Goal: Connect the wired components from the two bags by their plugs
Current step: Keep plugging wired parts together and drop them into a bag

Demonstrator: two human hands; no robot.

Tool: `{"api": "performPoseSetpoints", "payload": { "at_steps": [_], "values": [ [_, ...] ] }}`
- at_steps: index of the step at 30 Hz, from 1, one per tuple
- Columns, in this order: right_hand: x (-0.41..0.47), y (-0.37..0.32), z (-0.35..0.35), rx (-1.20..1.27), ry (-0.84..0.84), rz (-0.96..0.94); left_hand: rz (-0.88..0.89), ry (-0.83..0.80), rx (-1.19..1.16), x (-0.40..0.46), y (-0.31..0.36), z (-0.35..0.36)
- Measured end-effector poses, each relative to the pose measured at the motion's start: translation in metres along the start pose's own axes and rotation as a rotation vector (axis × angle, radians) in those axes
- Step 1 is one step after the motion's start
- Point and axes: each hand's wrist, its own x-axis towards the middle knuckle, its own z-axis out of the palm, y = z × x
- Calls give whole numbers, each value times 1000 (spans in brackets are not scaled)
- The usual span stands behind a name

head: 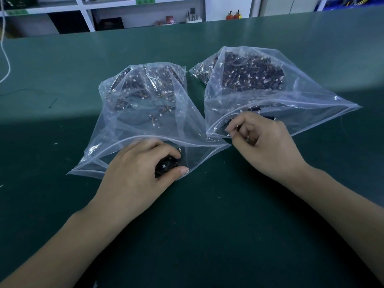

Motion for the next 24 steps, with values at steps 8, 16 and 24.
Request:
{"api": "performPoseSetpoints", "payload": {
  "at_steps": [8, 16, 24],
  "values": [
    [0, -4, -1, 26, 78, -48, 6, 23, -3, 0, 4, -2],
    [-2, -7, 1, 24, 81, -83, 163, 145, -122, -2, 7, 3],
    [-7, -18, -2, 112, 56, -323, 307, 379, -270, -3, 19, -2]
  ]
}}
